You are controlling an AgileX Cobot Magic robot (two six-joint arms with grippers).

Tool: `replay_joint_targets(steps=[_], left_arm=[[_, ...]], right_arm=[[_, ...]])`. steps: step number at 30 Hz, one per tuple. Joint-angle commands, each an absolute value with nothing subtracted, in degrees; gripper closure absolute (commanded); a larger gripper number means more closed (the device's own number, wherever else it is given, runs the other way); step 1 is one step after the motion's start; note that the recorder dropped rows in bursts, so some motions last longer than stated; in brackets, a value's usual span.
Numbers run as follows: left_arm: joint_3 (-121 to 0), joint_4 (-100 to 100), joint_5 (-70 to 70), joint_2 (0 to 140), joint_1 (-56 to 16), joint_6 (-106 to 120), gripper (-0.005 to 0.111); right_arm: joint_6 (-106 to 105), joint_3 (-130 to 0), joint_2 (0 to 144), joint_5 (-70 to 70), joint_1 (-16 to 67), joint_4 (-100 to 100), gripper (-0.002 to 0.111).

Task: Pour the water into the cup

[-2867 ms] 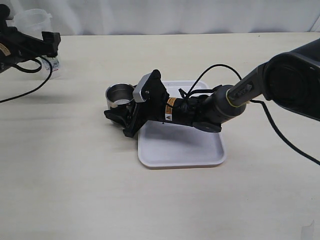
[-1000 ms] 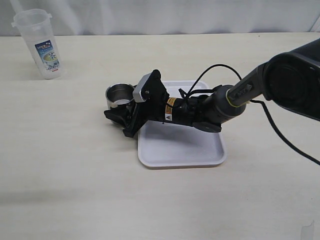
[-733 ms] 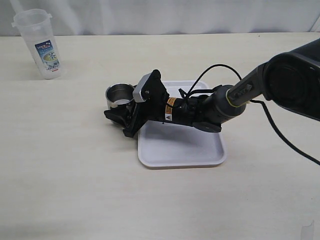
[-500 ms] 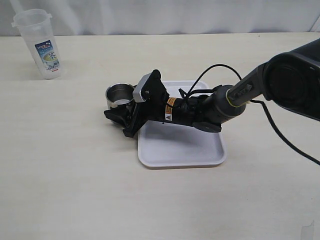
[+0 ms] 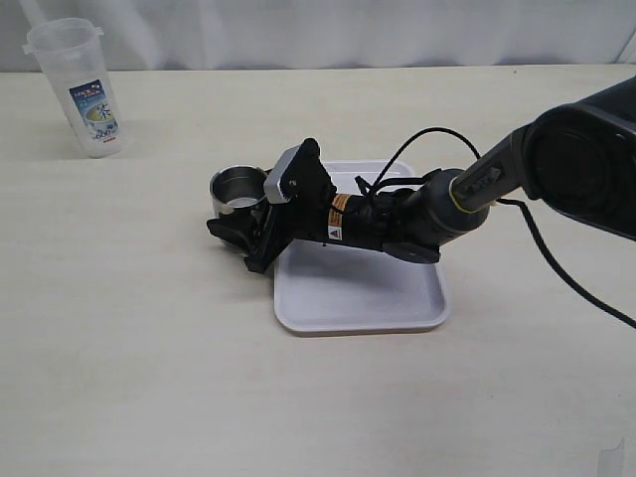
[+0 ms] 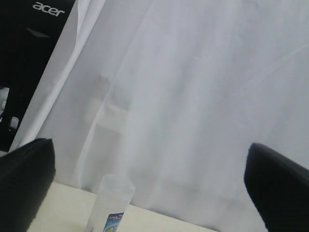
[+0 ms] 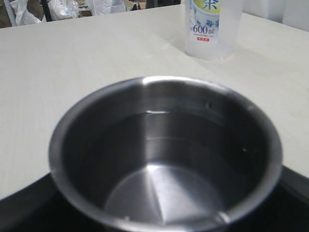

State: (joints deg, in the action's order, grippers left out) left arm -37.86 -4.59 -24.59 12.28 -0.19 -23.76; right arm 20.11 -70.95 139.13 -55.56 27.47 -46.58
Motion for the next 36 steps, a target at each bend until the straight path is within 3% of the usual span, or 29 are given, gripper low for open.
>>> replay_joint_targets(steps=[1,13,36], left_arm=[[-36.1,-3.8,-24.1,6.8,-0.4,-22.0,0.004],[-32.7,4.2,-24.7,0.0,-0.4,-8.9,0.004],[-30.4,6.6,-28.8,0.0,-0.4,-9.0,0.004]], right_arm=[[20.1,-70.6,139.0,-53.6,27.5,-46.9,0.104],[20.1,-70.6,139.0,-53.6,27.5,-46.9,0.104],[20.1,-70.6,139.0,-53.6,27.5,-46.9,0.104]])
